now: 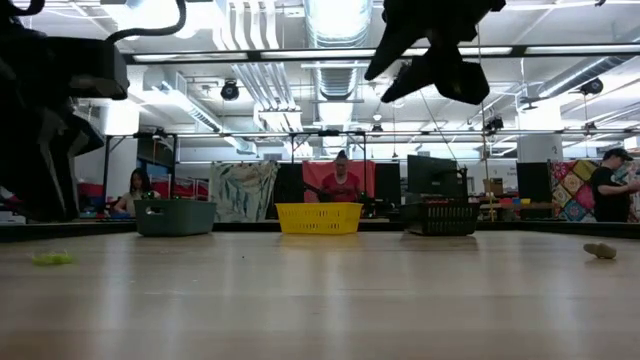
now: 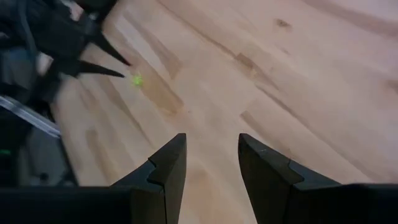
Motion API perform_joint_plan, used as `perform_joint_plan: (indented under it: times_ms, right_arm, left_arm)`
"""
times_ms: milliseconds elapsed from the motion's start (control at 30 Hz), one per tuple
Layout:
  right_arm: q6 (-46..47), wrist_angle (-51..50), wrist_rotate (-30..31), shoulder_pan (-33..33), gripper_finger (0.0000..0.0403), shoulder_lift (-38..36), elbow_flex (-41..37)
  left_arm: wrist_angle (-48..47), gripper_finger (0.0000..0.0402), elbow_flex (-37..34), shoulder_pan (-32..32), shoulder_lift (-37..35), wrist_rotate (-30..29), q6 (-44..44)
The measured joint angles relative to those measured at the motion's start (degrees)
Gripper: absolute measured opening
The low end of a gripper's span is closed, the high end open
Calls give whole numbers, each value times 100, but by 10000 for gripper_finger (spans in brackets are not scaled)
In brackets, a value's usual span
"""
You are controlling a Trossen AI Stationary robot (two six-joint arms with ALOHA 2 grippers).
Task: Sort Halloween decoration
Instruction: Put the green spider toy into the yellow bin
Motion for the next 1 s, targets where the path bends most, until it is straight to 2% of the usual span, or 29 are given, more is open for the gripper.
perform_joint_plan:
  times_ms: [167, 267, 367, 567, 667, 767, 1000]
  right_arm:
    - [734, 338, -397, 148, 137, 24, 0]
    - [1050, 625, -434, 340, 137, 99, 0]
    - [1340, 813, -367, 488, 137, 197, 0]
    - [1842, 1236, 241, 674, 137, 486, 2]
    - [2059, 1462, 274, 689, 137, 722, 2]
    - [2035, 1486, 338, 689, 137, 1059, 11]
    - [1317, 1524, 354, 687, 137, 1880, 9]
  left_arm:
    - [-37, 103, -93, -84, -27, 59, 145]
    - [-20, 109, -113, -183, -111, 111, 201]
    - [-9, 110, -113, -262, -240, 109, 204]
    - [-41, 115, -141, -281, -306, 103, 21]
    - [9, 127, -175, -294, -286, -238, -35]
    - [66, 138, -198, -273, -216, -799, -58]
    - [125, 143, -59, -255, -214, -913, -452]
